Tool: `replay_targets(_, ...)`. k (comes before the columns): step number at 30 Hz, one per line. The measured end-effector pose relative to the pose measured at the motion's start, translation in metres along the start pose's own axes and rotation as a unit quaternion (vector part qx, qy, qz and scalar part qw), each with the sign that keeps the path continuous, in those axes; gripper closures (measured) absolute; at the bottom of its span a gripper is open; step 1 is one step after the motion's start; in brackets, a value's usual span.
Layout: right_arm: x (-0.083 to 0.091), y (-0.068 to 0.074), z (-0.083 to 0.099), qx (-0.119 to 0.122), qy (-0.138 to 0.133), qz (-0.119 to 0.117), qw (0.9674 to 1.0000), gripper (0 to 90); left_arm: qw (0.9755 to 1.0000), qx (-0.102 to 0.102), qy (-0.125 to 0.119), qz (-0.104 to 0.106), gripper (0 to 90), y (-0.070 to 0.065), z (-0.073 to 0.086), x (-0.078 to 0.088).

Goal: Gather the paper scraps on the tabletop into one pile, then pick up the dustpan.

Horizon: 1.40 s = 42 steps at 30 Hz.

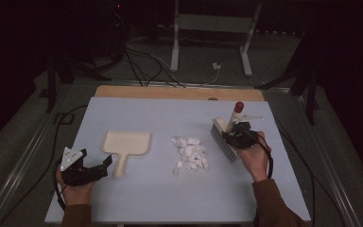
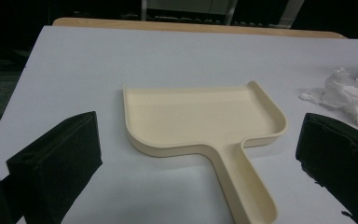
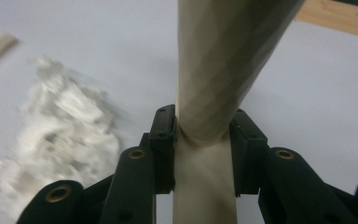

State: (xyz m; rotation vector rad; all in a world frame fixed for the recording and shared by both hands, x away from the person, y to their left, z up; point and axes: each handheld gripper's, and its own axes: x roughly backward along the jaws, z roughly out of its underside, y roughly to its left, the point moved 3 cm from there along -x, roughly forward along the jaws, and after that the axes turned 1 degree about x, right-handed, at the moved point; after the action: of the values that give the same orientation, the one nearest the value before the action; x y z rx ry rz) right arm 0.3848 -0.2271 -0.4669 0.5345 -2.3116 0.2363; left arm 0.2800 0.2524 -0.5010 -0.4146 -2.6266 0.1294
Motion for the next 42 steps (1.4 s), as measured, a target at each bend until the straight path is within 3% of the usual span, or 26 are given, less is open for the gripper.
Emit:
replay_targets(6,0.001,-0.015,0.008,0.039,0.003,-0.010,0.9992,67.1,1.0000,0.000,0.000,0.000,0.8,-0.001,0.001,0.000)
replay_targets(10,0.004,-0.022,0.011,0.039,0.005,-0.028,0.9989,67.1,1.0000,-0.001,0.002,0.000,0.8,-0.001,0.001,-0.001)
replay_targets(21,0.006,-0.029,0.014,0.047,0.004,-0.043,0.9980,66.5,1.0000,-0.001,0.005,0.002,0.8,-0.001,0.001,-0.002)
replay_targets(33,-0.002,-0.028,0.012,0.050,-0.004,-0.038,0.9980,65.1,0.9999,-0.009,0.012,0.004,0.8,-0.005,0.002,-0.003)
replay_targets(42,-0.004,-0.027,0.012,0.045,-0.006,-0.040,0.9982,66.6,0.9989,-0.026,0.037,0.011,0.8,-0.018,0.005,-0.009)
